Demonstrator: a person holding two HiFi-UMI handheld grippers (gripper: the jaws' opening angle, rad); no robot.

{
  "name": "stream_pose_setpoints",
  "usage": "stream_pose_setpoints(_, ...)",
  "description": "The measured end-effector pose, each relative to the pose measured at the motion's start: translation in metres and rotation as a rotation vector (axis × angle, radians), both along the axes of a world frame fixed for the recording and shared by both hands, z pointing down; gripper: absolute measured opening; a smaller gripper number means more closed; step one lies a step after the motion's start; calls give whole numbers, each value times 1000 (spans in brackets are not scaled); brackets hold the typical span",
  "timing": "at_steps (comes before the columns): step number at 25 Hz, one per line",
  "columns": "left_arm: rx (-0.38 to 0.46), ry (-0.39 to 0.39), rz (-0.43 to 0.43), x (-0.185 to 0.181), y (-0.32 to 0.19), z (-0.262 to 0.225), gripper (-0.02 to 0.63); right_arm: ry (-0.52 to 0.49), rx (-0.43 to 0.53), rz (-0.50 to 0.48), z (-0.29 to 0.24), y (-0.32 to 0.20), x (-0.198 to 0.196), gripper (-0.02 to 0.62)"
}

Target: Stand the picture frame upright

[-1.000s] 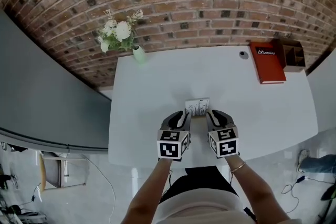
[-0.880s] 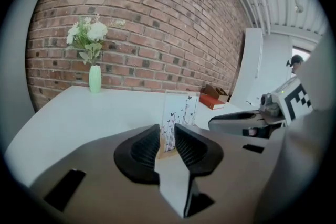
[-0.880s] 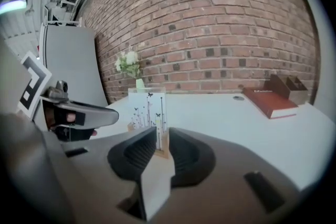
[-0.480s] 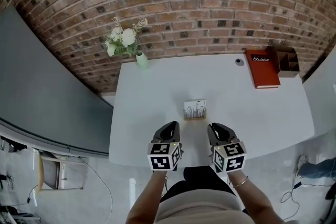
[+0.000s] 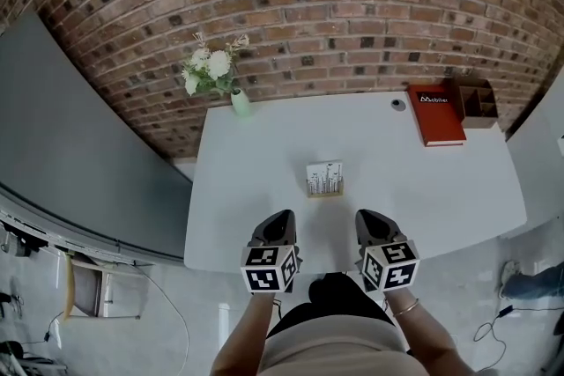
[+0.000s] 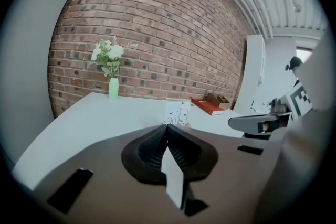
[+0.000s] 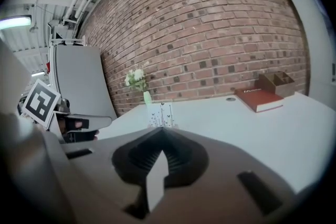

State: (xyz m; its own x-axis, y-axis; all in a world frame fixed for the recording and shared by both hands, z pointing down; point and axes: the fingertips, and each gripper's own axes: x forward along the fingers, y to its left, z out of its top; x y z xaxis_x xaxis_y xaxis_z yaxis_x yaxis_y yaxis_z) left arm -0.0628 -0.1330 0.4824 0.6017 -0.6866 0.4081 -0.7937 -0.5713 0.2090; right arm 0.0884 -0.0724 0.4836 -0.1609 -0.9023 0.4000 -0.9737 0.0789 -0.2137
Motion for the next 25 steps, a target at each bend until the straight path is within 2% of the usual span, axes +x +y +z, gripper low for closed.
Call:
stream_pose_setpoints(11, 12, 18, 16, -3, 10, -8, -6, -7, 36, -9, -13, 0, 10, 2)
stream_pose_setpoints(25, 10, 19, 27, -5, 10, -7, -6, -17, 42, 32, -13, 1, 6, 2)
